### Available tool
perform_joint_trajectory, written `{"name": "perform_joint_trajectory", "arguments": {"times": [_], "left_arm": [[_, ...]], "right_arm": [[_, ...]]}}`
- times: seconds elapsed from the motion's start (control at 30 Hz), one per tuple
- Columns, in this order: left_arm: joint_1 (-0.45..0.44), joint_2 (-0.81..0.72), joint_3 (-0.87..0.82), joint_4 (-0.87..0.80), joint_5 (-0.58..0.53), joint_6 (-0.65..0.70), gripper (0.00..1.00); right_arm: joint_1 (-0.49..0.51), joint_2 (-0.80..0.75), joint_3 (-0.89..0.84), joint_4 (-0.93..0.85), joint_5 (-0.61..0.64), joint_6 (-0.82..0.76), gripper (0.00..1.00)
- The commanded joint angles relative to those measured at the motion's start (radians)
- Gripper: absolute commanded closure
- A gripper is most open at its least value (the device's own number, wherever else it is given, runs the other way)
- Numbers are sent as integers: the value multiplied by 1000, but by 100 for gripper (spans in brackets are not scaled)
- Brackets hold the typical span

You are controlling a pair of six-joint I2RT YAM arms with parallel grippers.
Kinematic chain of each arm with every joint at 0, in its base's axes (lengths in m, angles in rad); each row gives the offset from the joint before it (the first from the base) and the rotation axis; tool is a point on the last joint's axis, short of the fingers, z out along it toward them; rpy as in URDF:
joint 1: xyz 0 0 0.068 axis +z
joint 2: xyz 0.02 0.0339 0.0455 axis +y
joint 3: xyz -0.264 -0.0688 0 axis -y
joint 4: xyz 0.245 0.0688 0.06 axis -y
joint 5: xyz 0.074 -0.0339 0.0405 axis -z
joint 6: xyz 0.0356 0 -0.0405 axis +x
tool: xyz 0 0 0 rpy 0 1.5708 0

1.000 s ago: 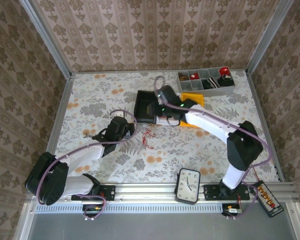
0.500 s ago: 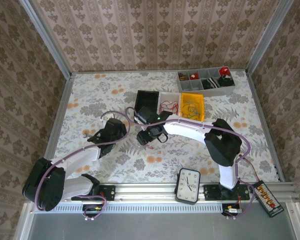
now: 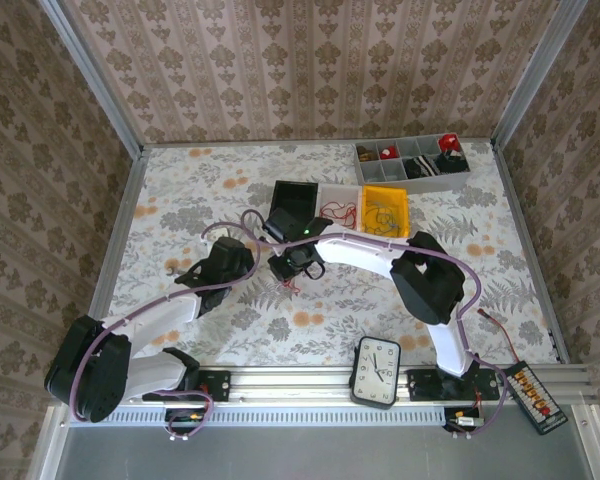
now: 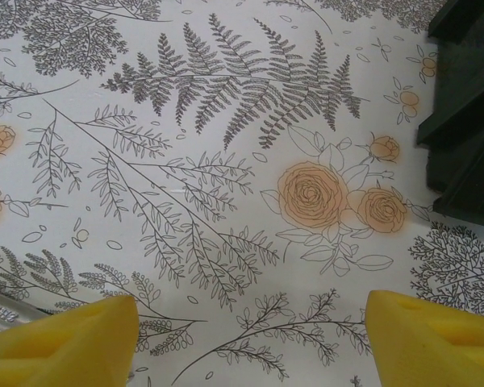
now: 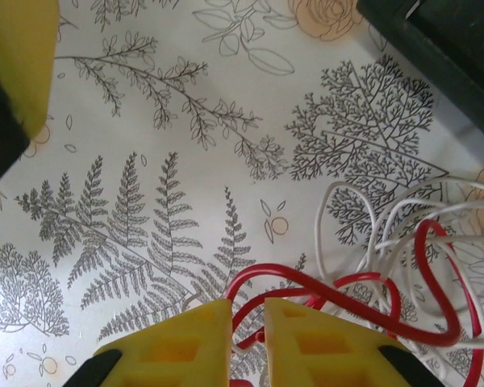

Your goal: Untangle the cables

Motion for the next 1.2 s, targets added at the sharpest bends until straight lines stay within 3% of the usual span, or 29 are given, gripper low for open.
{"name": "perform_joint_trajectory", "arguments": {"times": [0.0,0.37,0.7,0.83,0.97,1.07,1.17], "left_arm": [[8,-5,-4,13,40,22,26],[8,6,-5,35,53,20,26],[6,14,-10,46,51,16,26],[2,16,-8,56,67,35,26],[-3,18,-7,70,98,69,26],[-5,20,-7,85,120,88,26],[-6,25,-8,105,150,109,26]], "right_arm": [[-7,4,4,14,-22,6,79],[4,-51,-55,43,-108,-33,66],[6,2,-32,-2,-52,-42,63],[5,22,-19,-5,-16,-43,74],[2,4,-45,18,-12,-46,93],[-6,-33,-86,54,-18,-43,100],[-21,-79,-133,84,-50,-44,100]]}}
